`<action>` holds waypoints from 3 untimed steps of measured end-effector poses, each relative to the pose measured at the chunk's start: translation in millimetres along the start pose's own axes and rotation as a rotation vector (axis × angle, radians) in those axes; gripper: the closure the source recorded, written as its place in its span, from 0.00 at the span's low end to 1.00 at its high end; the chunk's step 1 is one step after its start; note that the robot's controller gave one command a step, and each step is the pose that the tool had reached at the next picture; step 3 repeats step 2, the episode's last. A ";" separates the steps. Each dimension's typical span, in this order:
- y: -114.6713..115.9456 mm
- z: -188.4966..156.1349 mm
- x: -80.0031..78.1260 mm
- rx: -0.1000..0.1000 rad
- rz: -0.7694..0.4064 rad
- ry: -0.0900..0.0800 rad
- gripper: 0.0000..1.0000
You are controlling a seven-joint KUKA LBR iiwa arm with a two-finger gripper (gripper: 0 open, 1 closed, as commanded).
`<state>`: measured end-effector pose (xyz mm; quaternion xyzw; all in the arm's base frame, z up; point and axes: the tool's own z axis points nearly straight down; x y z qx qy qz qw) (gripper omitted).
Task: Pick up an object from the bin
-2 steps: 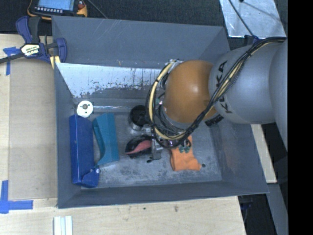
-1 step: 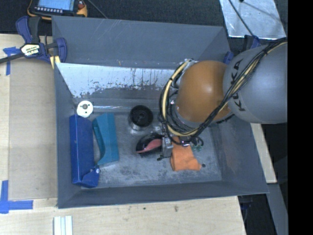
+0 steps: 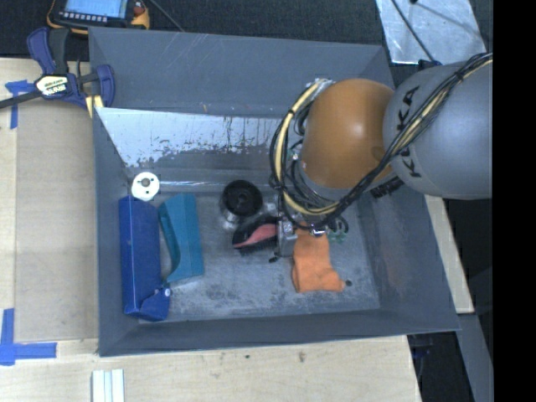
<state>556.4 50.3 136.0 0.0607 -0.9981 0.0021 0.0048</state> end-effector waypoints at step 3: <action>-17.7 -96.6 14.5 -0.003 -0.027 -0.012 1.00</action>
Offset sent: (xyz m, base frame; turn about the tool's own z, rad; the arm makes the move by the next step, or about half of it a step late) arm -0.0120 -0.0183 0.0969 -0.0294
